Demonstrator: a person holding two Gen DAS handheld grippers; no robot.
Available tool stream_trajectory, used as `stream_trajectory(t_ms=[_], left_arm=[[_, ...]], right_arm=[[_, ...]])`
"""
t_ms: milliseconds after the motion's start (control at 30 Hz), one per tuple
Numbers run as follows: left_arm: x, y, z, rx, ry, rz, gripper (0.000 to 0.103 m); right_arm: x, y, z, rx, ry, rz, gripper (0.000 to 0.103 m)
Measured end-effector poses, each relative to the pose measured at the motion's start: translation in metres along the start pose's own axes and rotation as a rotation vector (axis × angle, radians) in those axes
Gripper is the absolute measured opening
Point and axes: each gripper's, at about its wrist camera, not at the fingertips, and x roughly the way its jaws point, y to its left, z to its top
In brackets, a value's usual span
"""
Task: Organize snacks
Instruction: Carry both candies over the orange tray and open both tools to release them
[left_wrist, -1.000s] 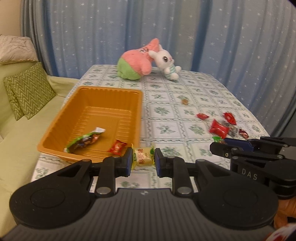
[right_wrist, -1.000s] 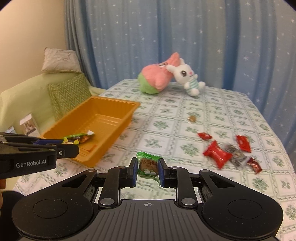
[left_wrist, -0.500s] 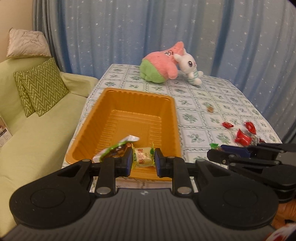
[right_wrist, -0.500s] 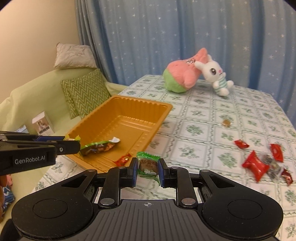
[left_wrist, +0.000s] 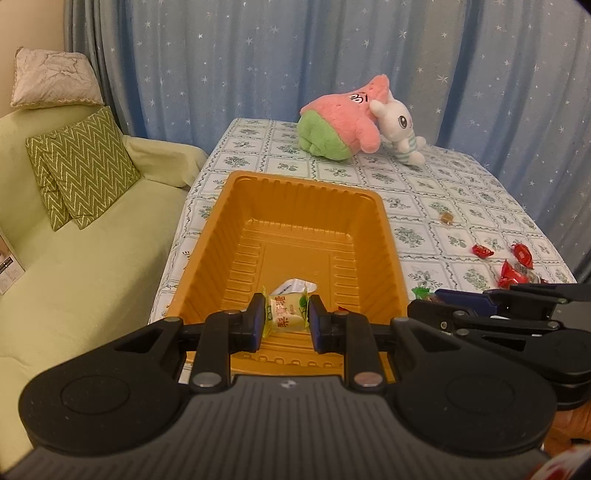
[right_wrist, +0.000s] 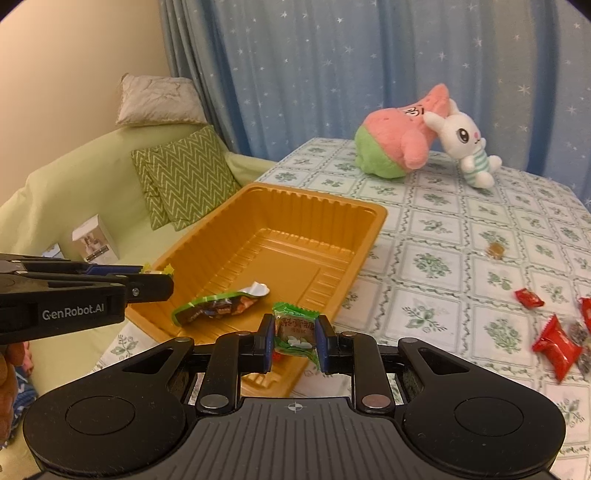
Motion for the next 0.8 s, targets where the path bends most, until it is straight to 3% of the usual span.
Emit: stream_trajectory(t_ms=[467, 800], left_arm=[[0.036, 0.012, 0.003, 0.010, 0.039, -0.031, 0.025], [0.037, 0.023, -0.002, -0.008, 0.041, 0.002, 0.032]], right_arm=[[0.016, -0.005, 0.006, 0.019, 0.015, -0.012, 0.023], [0.019, -0.007, 0.006, 0.033, 0.018, -0.003, 0.023]])
